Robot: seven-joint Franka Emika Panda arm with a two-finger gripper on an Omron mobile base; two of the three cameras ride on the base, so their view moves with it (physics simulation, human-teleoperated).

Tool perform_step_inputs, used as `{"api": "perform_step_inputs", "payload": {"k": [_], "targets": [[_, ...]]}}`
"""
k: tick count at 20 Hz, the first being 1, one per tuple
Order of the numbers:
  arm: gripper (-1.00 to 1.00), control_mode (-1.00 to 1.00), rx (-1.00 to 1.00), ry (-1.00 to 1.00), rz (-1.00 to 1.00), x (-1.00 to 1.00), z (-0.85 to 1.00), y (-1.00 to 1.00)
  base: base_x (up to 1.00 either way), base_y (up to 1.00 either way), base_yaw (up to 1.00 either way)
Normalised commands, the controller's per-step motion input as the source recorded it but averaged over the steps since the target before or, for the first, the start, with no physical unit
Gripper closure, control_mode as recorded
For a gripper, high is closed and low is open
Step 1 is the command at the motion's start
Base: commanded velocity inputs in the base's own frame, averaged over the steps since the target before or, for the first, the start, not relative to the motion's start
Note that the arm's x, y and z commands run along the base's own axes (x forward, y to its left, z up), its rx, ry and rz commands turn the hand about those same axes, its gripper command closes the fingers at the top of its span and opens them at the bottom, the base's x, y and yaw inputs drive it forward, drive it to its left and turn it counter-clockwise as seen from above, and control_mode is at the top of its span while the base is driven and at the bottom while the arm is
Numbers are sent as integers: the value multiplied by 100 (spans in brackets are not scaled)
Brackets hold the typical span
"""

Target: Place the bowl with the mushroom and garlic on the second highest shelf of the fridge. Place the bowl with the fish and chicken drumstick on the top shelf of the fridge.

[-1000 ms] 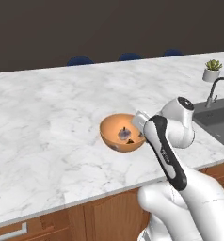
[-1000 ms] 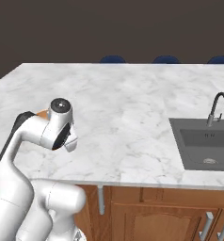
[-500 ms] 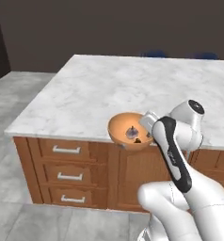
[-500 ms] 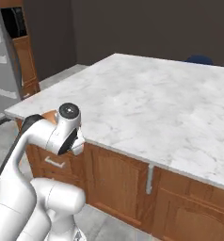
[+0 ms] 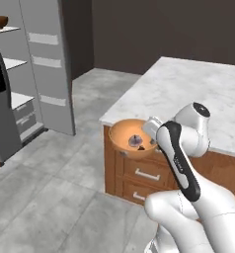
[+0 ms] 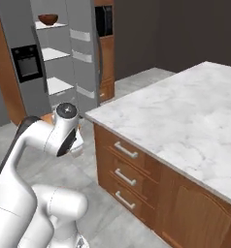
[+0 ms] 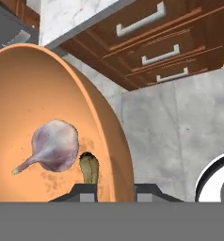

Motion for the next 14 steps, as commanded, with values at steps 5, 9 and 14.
{"api": "perform_step_inputs", "payload": {"k": [5,9,14], "targets": [[100,100,0,0,0,0,0,0,100,100,11],[100,100,0,0,0,0,0,0,100,100,0],[100,100,0,0,0,0,0,0,100,91,0]]}}
